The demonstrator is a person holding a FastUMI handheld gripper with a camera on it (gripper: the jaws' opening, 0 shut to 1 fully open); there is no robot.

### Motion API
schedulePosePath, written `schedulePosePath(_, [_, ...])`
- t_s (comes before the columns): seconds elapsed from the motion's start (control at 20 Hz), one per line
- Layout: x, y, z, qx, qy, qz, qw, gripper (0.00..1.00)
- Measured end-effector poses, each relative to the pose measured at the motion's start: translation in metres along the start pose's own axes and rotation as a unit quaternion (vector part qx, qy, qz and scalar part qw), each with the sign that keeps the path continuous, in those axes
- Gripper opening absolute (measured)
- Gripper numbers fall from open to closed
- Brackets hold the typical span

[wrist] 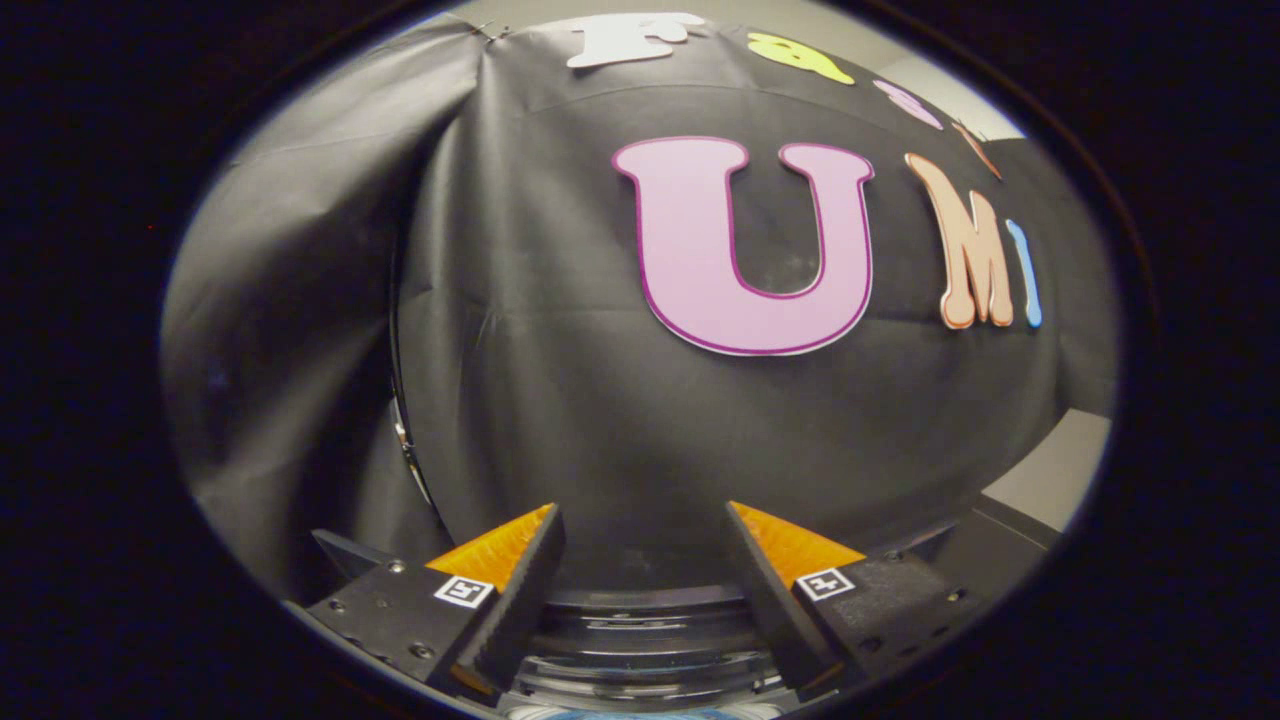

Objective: Put the clothes into the washing machine and then close the washing machine lid.

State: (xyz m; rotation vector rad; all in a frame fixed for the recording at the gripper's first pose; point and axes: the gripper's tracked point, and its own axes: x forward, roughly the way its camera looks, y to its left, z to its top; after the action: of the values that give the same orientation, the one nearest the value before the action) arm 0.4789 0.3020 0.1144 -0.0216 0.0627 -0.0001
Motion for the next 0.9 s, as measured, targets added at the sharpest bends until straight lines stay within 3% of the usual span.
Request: schedulePosePath(0.9, [-0.039,-0.004,0.003,0.0,-0.036,-0.006,0.999,0.95])
